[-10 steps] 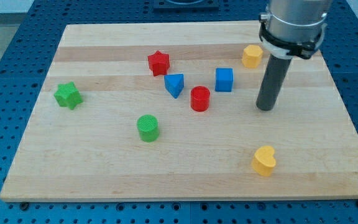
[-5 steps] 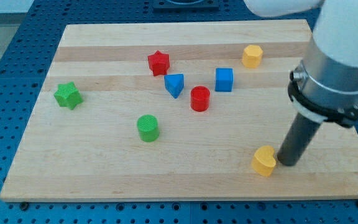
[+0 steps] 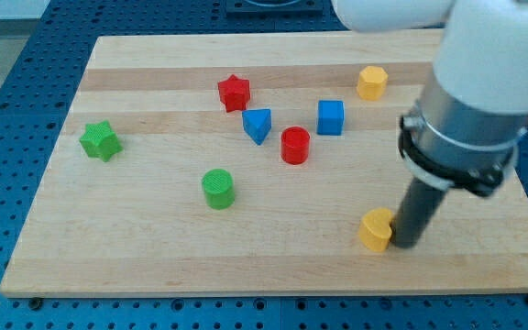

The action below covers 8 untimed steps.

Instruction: Push the yellow heart at the bottom right side of the red circle

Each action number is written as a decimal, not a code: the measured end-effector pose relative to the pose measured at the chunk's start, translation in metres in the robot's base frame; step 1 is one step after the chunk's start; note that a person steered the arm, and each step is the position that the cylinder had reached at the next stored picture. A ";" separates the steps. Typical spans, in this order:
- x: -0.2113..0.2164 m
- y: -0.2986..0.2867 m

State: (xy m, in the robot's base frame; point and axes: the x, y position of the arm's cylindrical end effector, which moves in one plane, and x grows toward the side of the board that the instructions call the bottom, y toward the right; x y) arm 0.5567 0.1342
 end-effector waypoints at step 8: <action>-0.054 0.075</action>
State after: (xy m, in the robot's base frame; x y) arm 0.5024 0.2091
